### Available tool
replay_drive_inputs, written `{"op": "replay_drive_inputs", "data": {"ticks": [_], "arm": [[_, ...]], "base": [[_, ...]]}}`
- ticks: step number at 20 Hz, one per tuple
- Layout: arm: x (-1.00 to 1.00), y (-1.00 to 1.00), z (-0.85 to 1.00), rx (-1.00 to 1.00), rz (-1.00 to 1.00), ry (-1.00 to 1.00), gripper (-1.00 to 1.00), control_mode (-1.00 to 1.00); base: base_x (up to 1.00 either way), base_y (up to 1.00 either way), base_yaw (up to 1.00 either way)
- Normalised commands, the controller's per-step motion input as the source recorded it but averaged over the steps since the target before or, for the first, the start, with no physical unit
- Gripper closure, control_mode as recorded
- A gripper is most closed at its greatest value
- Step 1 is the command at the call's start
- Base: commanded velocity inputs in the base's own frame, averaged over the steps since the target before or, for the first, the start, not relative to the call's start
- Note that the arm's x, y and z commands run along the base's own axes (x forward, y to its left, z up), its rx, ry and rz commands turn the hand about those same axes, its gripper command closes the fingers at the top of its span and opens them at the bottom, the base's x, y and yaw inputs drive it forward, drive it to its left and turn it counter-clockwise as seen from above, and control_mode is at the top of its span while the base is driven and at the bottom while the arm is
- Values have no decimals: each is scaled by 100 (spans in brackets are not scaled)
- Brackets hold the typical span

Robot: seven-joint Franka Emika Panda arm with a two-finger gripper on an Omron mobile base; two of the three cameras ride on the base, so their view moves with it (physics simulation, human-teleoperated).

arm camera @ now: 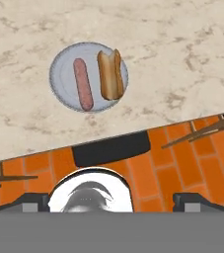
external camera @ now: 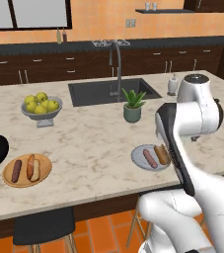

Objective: Place one bun and one sausage from the bowl on each plate.

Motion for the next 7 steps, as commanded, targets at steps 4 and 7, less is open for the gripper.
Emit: {"op": "replay_drive_inputs", "data": {"ticks": [4,7], "arm": [[-97,1,65,-8,-2,-20,-100,-100],[-90,0,44,-2,-1,-19,-100,-100]], "base": [[0,0,0],[0,0,0]]}}
